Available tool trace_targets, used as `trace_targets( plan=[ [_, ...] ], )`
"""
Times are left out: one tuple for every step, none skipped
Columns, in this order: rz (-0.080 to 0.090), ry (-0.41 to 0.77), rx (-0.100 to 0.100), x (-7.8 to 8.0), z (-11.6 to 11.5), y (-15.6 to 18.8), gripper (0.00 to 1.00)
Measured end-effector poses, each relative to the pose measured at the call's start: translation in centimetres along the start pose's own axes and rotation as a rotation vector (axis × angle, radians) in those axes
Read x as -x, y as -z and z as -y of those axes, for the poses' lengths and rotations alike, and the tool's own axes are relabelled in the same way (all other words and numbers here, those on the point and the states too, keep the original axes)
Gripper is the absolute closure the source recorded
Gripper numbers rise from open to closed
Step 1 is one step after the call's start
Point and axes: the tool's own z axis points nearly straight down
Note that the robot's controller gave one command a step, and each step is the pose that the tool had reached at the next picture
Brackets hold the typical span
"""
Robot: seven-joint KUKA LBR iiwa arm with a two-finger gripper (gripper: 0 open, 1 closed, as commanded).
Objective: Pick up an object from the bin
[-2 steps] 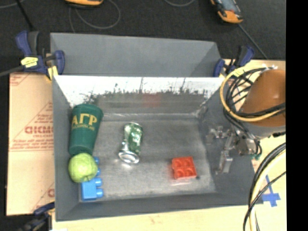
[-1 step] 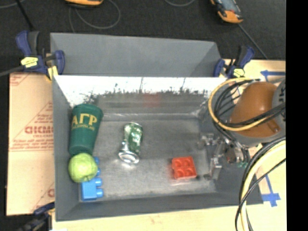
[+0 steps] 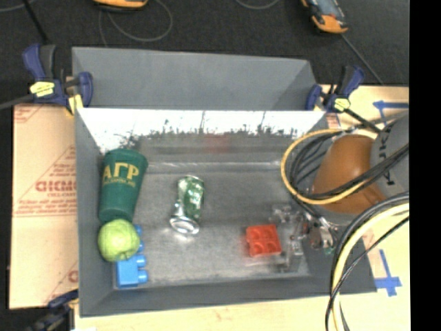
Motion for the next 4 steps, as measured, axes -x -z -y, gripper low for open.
trace_targets(
  plan=[
    [0.004, 0.148, -0.002, -1.2, -1.6, -0.1, 0.0],
    [0.006, 0.129, 0.0, -1.4, -2.8, 0.1, 0.0],
    [0.005, 0.051, 0.001, -1.4, -3.2, 0.1, 0.0],
    [0.004, -0.161, 0.003, -0.9, -4.6, 1.3, 0.0]
  ],
)
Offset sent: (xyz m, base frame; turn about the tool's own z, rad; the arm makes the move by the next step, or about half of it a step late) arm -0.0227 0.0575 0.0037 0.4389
